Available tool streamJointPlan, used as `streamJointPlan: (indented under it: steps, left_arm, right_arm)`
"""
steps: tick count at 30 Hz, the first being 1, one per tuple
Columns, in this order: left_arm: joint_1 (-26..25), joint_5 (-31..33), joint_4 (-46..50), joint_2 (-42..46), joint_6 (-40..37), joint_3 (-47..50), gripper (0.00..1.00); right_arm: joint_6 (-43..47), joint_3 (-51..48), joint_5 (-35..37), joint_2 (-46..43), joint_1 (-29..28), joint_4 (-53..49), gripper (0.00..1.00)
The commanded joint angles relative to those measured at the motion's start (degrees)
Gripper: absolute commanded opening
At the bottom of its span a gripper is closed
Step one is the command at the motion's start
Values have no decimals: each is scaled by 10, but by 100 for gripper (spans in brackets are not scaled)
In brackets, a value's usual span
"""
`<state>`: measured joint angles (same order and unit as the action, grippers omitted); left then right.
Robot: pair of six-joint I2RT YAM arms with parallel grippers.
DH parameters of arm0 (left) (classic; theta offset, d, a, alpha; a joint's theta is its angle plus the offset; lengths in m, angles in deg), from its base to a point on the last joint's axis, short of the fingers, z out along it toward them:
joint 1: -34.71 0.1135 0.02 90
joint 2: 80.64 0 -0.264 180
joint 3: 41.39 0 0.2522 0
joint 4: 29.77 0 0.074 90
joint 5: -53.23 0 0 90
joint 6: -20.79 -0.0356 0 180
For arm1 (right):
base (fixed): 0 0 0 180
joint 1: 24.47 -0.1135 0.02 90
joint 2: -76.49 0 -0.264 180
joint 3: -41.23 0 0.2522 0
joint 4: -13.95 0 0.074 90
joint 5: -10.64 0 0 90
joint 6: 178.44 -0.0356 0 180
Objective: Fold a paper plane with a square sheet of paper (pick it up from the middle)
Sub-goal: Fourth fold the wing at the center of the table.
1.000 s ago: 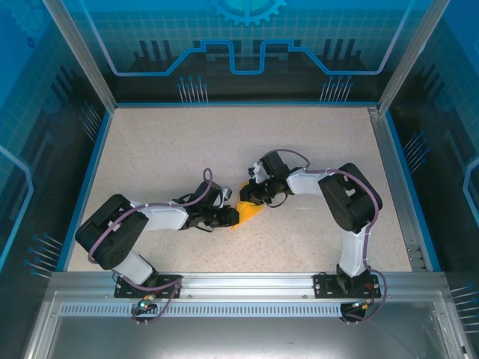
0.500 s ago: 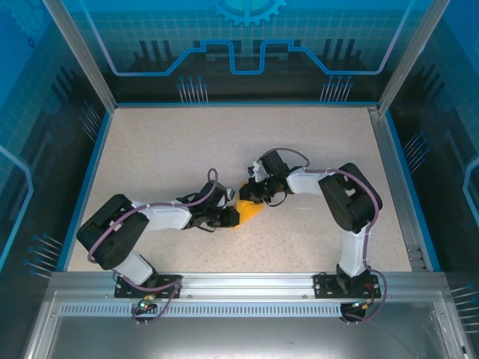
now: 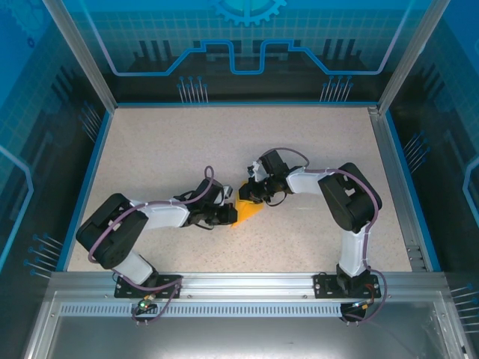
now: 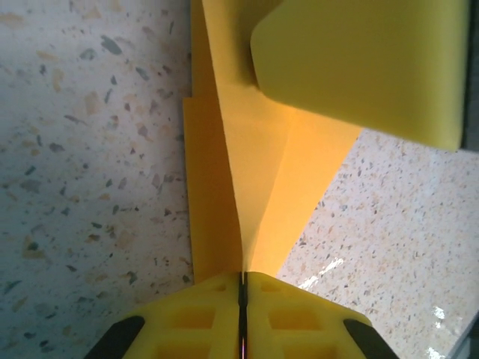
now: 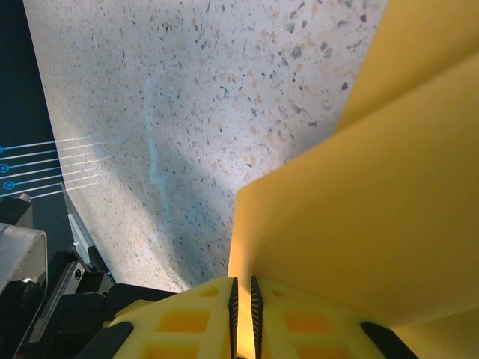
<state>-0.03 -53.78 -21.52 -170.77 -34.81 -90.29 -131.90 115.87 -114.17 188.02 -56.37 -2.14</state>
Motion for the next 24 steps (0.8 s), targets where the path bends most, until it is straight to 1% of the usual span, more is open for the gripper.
streamJointPlan:
  steps: [1,6,10,12,18,24]
  left_arm:
    - [17,-45,-30,5,4,16,10]
    - [39,-80,-52,3,12,29,9]
    - [48,-109,-57,-13,8,25,10]
    - [49,-116,-57,-23,5,22,9]
    - [55,-130,-52,-39,-13,13,9]
    - [59,-149,-51,-59,-23,2,8]
  right_arm:
    - [-4,15,-11,10,-7,2,16]
    - [-4,16,5,1,-6,-3,17]
    - [-5,14,11,-6,-5,-7,18]
    - [-8,11,16,-13,-5,-9,18]
    - [-12,-19,67,-63,-4,-22,18]
    - [-18,-37,65,-78,-7,-15,19]
